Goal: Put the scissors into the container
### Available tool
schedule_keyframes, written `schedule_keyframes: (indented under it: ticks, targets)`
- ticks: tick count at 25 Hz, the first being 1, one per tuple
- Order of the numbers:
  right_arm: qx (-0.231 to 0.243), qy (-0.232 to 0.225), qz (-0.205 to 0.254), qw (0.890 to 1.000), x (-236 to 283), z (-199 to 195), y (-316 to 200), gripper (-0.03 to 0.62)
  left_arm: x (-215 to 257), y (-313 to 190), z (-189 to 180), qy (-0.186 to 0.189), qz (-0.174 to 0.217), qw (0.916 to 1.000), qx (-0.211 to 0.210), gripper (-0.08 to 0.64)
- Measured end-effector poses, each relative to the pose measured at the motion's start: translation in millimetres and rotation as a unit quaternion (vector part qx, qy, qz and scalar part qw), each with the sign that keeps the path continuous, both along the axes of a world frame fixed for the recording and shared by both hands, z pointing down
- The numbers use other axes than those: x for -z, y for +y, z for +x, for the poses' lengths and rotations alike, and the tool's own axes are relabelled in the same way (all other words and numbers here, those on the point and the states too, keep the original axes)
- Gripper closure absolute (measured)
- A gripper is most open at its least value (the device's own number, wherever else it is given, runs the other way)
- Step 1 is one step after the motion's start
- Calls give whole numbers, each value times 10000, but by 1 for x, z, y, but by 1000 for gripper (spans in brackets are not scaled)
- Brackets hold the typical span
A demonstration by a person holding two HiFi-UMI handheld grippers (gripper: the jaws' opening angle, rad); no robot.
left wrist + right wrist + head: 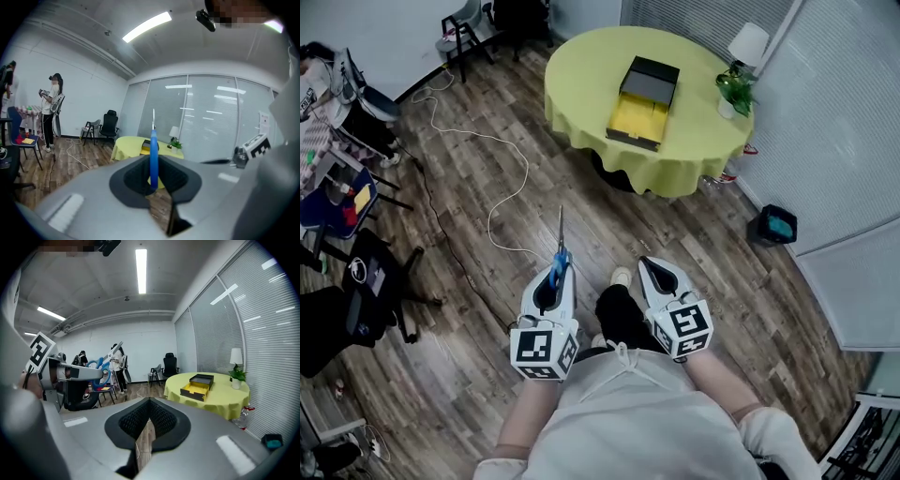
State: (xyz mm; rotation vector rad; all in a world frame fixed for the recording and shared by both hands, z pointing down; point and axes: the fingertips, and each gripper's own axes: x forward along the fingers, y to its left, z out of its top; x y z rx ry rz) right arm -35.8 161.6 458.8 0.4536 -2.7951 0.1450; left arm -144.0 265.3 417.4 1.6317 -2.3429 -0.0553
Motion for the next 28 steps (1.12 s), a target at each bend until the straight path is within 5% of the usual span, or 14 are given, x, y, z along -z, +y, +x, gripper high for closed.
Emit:
schedule_keyframes:
  ticks: [12, 28]
  targets:
    - [-149, -188, -164, 9996, 4, -90, -165, 592, 1, -159, -84, -34, -105, 9999, -87, 511]
    - [-507, -194, -288, 9981, 0, -146, -332, 591, -9, -346, -143, 14, -199, 9979, -621, 511]
